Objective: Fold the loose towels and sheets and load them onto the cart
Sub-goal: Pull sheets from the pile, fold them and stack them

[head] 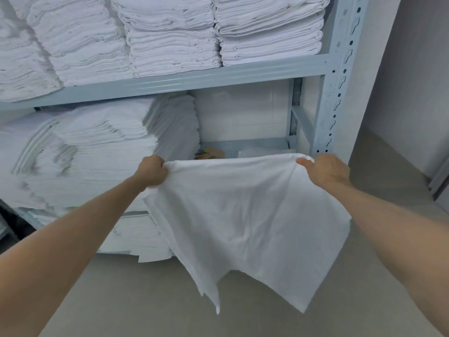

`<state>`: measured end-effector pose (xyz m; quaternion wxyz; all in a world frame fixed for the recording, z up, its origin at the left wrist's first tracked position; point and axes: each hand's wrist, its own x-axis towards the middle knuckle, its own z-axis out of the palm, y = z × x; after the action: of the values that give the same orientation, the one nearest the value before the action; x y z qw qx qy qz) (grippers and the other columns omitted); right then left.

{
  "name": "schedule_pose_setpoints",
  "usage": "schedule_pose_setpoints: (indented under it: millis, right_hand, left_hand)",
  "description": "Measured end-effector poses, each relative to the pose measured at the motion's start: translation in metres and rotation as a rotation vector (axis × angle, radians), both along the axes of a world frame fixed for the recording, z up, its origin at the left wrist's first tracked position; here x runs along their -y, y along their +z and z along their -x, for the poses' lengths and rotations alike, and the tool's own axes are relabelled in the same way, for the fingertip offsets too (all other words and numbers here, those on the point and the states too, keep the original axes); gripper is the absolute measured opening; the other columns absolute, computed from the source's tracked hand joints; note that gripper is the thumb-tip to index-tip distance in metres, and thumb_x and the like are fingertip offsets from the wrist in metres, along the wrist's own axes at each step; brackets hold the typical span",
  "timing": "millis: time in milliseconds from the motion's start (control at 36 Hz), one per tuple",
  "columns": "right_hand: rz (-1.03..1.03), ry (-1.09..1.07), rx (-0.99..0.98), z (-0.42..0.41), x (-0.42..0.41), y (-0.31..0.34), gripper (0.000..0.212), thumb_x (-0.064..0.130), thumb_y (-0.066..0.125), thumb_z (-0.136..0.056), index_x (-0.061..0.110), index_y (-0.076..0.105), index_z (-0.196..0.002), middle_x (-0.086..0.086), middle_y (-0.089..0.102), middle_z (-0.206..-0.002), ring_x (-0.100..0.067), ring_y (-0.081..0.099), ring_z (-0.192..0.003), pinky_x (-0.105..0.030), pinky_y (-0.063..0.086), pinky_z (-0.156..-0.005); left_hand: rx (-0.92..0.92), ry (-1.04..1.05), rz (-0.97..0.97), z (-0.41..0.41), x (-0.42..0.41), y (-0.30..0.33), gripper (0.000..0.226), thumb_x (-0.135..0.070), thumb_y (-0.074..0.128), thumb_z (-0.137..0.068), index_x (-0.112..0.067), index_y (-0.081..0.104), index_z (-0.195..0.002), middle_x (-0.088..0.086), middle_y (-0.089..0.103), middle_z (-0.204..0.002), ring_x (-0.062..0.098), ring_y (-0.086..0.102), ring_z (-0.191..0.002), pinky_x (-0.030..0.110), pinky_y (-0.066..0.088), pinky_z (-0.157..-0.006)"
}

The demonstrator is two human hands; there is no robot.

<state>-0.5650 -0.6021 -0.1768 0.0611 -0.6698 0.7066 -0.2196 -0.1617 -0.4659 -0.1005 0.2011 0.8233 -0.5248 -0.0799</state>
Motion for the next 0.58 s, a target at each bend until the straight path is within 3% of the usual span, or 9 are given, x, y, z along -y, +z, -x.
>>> schedule_pose_setpoints:
  millis: [83, 167, 278, 361, 500, 583]
  right_hand:
    - [-0.034, -0.079, 0.070, 0.000, -0.002, -0.002, 0.064, 0.067, 0.041, -0.094, 0.009, 0.045, -0.067, -0.009, 0.057, -0.077, -0.024, 0.048, -0.059, -0.033, 0.033, -0.060]
    - [-0.088, -0.133, 0.191, -0.001, -0.005, -0.007, 0.054, 0.060, 0.045, -0.097, 0.008, 0.057, -0.090, -0.018, 0.065, -0.104, -0.033, 0.060, -0.088, -0.035, 0.036, -0.068]
    - [-0.175, -0.173, 0.333, 0.013, -0.008, -0.010, 0.051, 0.052, 0.048, -0.098, 0.005, 0.061, -0.112, -0.017, 0.063, -0.118, -0.036, 0.061, -0.104, -0.036, 0.040, -0.074]
    - [-0.220, -0.192, 0.409, 0.025, -0.008, -0.008, 0.050, 0.049, 0.049, -0.098, 0.005, 0.060, -0.117, -0.017, 0.062, -0.123, -0.037, 0.060, -0.109, -0.038, 0.044, -0.079]
    - [-0.290, -0.268, 0.634, 0.040, -0.009, -0.001, 0.047, 0.034, 0.051, -0.100, 0.000, 0.053, -0.132, -0.018, 0.056, -0.135, -0.038, 0.057, -0.118, -0.038, 0.048, -0.088]
    - [-0.413, -0.293, 0.807, 0.041, -0.009, -0.002, 0.036, 0.015, 0.049, -0.098, -0.003, 0.055, -0.129, -0.018, 0.061, -0.121, -0.035, 0.062, -0.104, -0.038, 0.050, -0.080]
  left_hand:
    - [0.026, -0.042, -0.107, 0.011, -0.001, -0.005, 0.022, 0.002, 0.044, -0.085, -0.005, 0.053, -0.065, 0.015, 0.053, -0.073, 0.028, 0.048, -0.072, 0.031, 0.036, -0.061]
    - [0.058, -0.047, -0.139, 0.026, 0.003, -0.018, 0.029, 0.004, 0.045, -0.082, -0.007, 0.042, -0.055, 0.009, 0.046, -0.060, 0.026, 0.043, -0.060, 0.029, 0.029, -0.049]
    - [0.055, 0.001, -0.130, 0.045, 0.011, -0.038, 0.025, -0.002, 0.044, -0.085, -0.008, 0.041, -0.062, 0.008, 0.048, -0.067, 0.028, 0.048, -0.068, 0.030, 0.032, -0.051]
    - [-0.008, 0.048, -0.105, 0.058, 0.020, -0.045, 0.019, -0.004, 0.043, -0.086, -0.007, 0.046, -0.067, 0.010, 0.051, -0.073, 0.024, 0.049, -0.062, 0.027, 0.037, -0.049]
    - [-0.175, 0.132, 0.039, 0.090, 0.036, -0.053, 0.021, -0.006, 0.042, -0.088, -0.007, 0.047, -0.068, 0.009, 0.050, -0.074, 0.021, 0.047, -0.062, 0.028, 0.034, -0.048]
    - [-0.373, 0.129, 0.091, 0.116, 0.043, -0.054, 0.019, -0.017, 0.047, -0.089, -0.008, 0.052, -0.073, 0.005, 0.053, -0.077, 0.021, 0.050, -0.067, 0.028, 0.036, -0.052]
